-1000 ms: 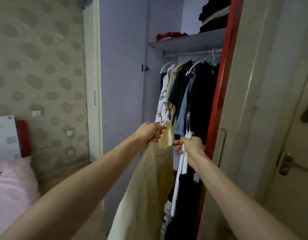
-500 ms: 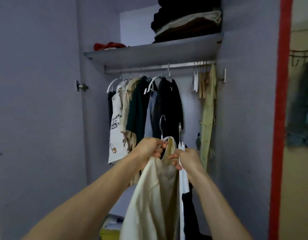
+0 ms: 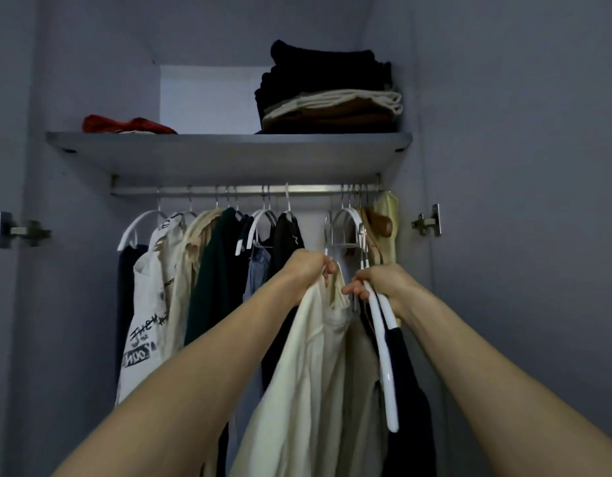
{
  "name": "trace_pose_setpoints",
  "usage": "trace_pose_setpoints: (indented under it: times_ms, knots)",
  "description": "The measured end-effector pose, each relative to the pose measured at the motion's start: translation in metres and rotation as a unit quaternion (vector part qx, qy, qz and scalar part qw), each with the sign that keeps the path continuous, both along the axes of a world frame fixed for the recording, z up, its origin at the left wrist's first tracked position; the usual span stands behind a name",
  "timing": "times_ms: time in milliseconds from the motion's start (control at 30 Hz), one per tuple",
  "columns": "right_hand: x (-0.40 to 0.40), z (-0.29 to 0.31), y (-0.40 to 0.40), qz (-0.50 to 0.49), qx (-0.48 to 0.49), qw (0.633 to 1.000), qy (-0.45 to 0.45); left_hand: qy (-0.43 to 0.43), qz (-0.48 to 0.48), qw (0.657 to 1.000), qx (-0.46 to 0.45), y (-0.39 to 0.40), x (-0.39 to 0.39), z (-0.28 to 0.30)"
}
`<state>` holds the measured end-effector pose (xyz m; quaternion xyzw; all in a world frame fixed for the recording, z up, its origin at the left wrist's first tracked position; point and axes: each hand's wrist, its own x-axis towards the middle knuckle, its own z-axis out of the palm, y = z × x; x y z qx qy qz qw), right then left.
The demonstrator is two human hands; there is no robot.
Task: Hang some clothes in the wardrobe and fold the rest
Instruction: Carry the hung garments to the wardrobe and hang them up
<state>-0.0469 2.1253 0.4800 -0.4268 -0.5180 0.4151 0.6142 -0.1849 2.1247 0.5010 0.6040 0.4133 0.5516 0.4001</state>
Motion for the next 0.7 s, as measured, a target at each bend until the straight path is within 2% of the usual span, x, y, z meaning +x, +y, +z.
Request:
trace_pose_setpoints:
  times_ms: [267,367,467,600,700]
  knots:
    - [-0.014,0.071,0.096,0.047,0.040,0.994,-0.087,0.065,0.066,0.994,0.058,0.133,0.000,0.047]
    - [-0.016,0.098,0.131,0.042,0.032,0.988,-0.144,0.126,0.117,0.981,0.087,0.167,-0.002,0.069]
    - [-0.015,0.129,0.174,0.018,0.051,0.983,-0.175,0.136,0.158,0.971,0.113,0.206,-0.003,0.096]
    - [-0.019,0.156,0.220,-0.033,0.079,0.972,-0.217,0.187,0.235,0.942,0.153,0.247,-0.001,0.122]
    - [-0.022,0.174,0.252,-0.114,0.076,0.945,-0.296,0.255,0.269,0.909,0.192,0.274,-0.001,0.135]
